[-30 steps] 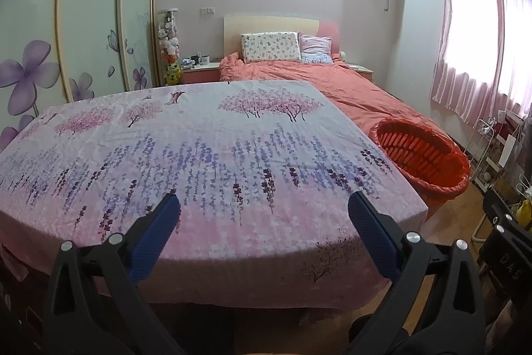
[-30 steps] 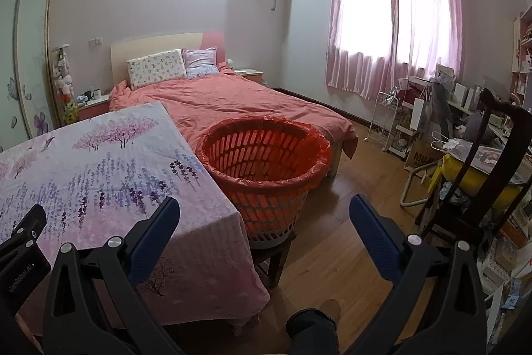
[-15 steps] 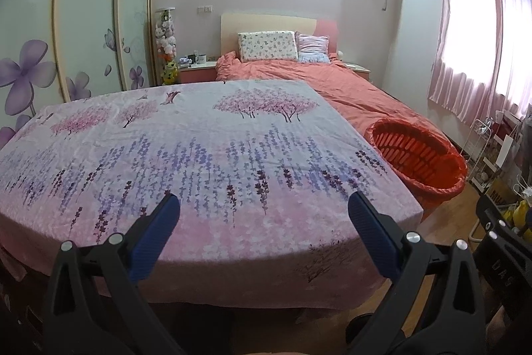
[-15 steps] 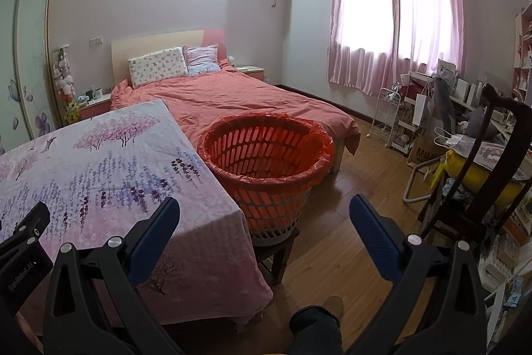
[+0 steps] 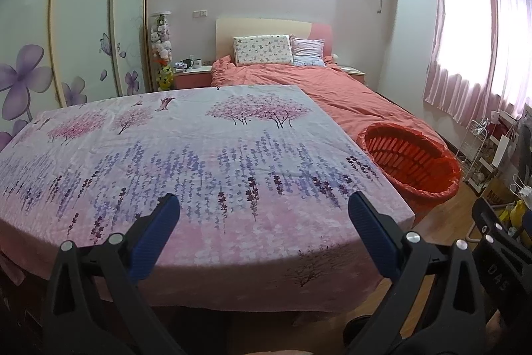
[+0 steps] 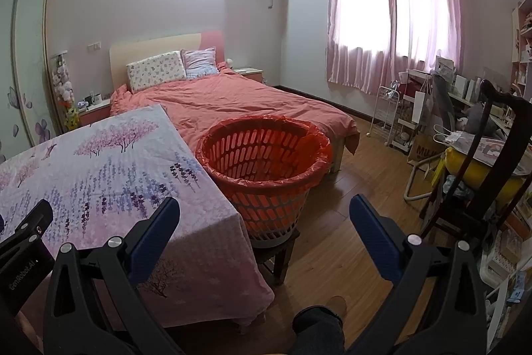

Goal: Collect trash

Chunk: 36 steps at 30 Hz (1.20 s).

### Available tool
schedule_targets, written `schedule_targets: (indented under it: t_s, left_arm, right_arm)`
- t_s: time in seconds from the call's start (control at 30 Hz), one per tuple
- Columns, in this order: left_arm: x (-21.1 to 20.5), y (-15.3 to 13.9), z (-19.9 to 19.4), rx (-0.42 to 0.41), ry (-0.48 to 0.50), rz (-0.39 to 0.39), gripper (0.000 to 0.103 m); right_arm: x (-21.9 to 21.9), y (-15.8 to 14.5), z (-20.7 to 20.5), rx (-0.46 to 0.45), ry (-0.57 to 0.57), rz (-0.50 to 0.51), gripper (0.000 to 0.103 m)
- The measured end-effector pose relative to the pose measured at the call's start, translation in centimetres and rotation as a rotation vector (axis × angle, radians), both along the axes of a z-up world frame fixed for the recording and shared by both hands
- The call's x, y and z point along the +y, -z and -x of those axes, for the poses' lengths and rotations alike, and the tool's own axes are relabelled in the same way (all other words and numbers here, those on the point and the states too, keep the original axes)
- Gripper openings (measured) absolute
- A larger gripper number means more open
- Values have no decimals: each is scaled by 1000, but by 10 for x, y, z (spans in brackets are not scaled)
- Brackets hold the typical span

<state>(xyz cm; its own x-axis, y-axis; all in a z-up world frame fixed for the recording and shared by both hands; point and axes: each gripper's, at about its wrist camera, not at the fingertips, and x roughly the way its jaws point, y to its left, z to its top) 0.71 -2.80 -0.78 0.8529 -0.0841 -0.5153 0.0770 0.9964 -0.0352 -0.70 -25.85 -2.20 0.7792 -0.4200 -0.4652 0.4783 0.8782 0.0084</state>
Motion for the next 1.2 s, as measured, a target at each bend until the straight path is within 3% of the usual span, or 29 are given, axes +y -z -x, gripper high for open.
schedule_targets:
  t_s: [1.2]
  left_arm:
    - [-2, 1, -3, 0, -12, -5, 99]
  right_arm:
    - [-3, -4, 1, -16, 2, -2, 101]
